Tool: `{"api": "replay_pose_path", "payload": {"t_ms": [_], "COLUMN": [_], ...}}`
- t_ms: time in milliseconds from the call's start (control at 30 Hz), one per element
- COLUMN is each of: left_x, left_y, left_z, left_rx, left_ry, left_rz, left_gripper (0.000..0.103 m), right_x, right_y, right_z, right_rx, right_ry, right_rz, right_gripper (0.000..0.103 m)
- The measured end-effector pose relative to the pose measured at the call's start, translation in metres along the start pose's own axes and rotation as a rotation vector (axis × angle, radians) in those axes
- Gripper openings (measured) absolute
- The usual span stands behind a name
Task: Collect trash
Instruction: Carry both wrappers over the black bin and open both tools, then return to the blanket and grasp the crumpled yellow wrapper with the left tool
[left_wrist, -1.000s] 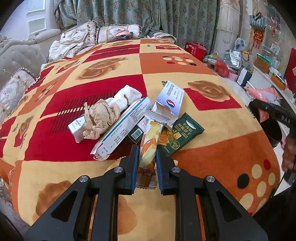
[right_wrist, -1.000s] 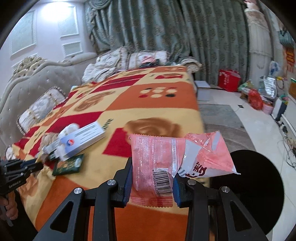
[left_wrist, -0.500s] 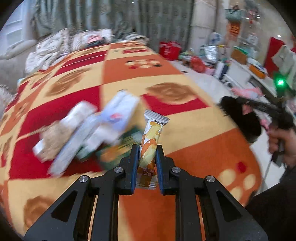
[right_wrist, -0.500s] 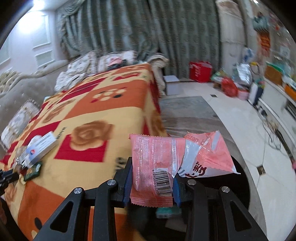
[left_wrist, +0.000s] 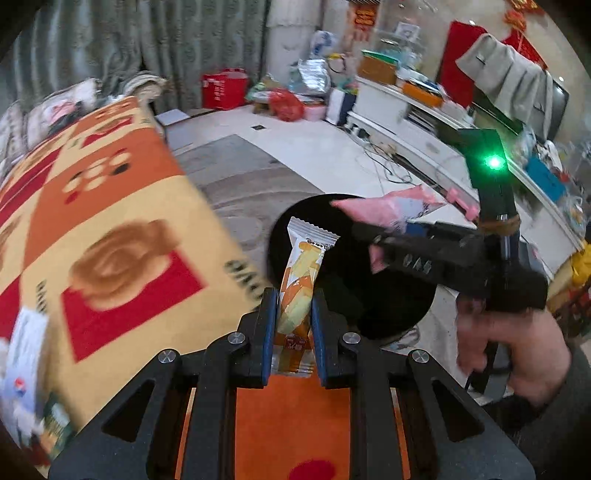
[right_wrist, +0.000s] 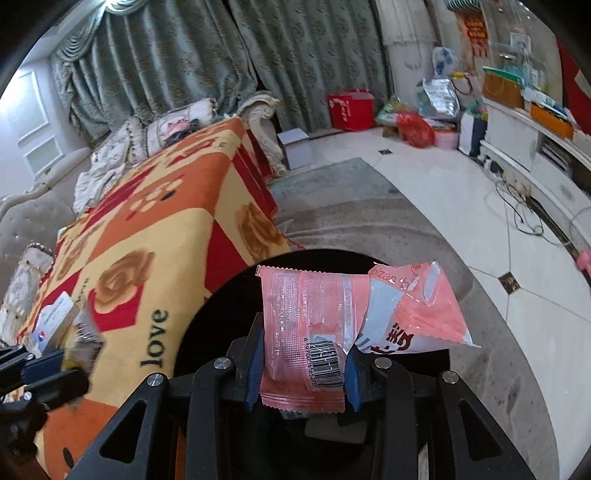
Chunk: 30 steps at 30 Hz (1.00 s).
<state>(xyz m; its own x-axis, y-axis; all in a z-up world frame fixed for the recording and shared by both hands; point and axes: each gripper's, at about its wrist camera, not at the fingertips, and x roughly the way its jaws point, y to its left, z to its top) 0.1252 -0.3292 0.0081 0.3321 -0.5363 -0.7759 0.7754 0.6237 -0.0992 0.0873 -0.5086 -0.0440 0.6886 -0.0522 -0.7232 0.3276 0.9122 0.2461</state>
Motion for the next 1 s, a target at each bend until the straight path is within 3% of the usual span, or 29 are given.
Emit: {"api": "replay_pose_path", "payload": {"t_ms": [33,133,233,267,333,367,400,433,700,833,1000], "left_x": [0.008,0.027,0.042,0.044,0.046,0.045,0.044,0.044,0.002,-0.033,-0.082], "left_y": [-0.004,-0.009,-0.009,-0.009,-0.011,-0.011,-0.012,-0.011,0.019,0.047,0.094], "left_z": [0.005,0.011,0.014,0.013,0.011,0.011,0.010,0.009,-0.008,-0.030,-0.071], "left_rx": [0.001,-0.017,-0.034,-0.033,-0.031,-0.031,-0.031,-0.033,-0.106,-0.159,-0.221], "left_ry": [0.007,0.030,0.054,0.056,0.054,0.047,0.037,0.025,-0.030,-0.064,-0.078], "left_rz": [-0.005,-0.004,-0.008,-0.004,-0.003,0.001,0.010,0.017,0.074,0.118,0.194], "left_gripper": [0.016,0.017,0.018,0.020,0.033,0.045,0.054,0.055,0.055,0.055,0.055], "right_x": [0.003,0.012,0.011,0.010,0.007,0.006,0.005,0.005,-0.011,-0.013,-0.006], "right_y": [-0.001,-0.006,-0.011,-0.013,-0.016,-0.016,-0.017,-0.018,-0.012,0.021,0.084], "right_z": [0.000,-0.001,-0.002,-0.002,-0.002,-0.001,-0.001,0.000,0.012,0.015,0.005], "right_rx": [0.005,0.038,0.057,0.067,0.087,0.096,0.102,0.108,0.158,0.098,-0.024], "right_ry": [0.013,0.065,0.063,0.058,0.044,0.037,0.029,0.025,-0.075,-0.082,-0.031], "right_rz": [-0.004,-0.001,0.001,0.000,-0.005,-0.015,-0.018,-0.017,-0.006,0.061,0.158], "right_gripper": [0.035,0.047,0.050,0.055,0.069,0.075,0.075,0.075,0.075,0.075,0.075]}}
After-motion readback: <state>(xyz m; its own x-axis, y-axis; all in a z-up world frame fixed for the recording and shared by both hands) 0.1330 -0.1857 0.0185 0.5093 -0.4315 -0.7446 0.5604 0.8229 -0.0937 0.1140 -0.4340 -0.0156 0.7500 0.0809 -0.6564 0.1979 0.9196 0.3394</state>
